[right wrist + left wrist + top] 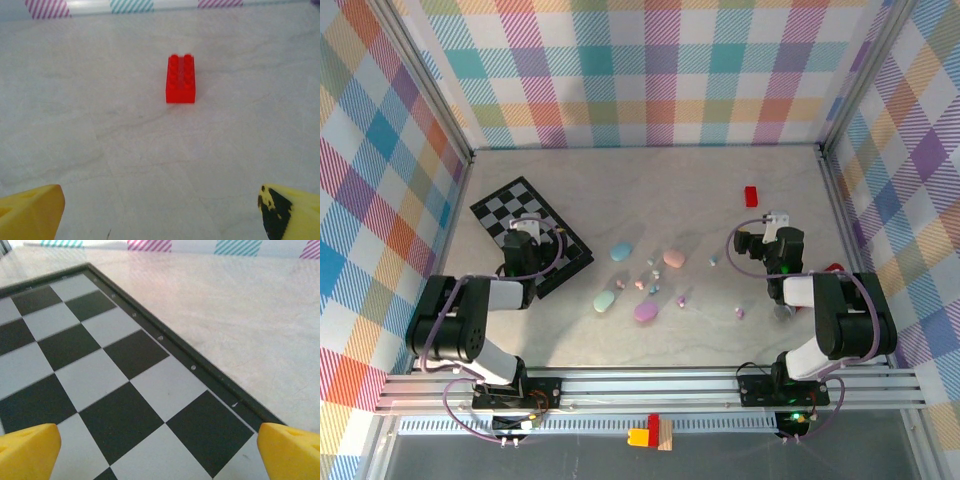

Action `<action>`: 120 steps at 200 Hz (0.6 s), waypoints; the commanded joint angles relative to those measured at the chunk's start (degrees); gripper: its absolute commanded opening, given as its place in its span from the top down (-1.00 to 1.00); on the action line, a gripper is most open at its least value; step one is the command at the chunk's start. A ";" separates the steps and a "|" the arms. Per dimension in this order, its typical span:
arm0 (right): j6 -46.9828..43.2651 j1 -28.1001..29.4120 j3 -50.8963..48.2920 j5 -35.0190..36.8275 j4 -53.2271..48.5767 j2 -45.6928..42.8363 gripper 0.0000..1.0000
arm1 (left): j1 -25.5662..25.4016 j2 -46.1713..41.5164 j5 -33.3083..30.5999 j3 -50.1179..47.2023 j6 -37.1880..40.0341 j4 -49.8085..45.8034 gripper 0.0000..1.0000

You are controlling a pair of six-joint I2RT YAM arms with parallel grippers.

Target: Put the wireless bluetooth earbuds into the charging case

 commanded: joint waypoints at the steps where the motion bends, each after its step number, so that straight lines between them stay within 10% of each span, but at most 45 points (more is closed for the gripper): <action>1: -0.13 -0.25 4.30 -1.62 -8.89 -4.76 -0.98 | -1.14 -6.82 -0.97 -0.72 1.14 -3.83 -1.00; 120: 14.34 -0.04 7.67 -16.91 -34.52 -30.25 -0.97 | -20.98 -24.76 3.97 12.70 5.88 -48.45 -1.00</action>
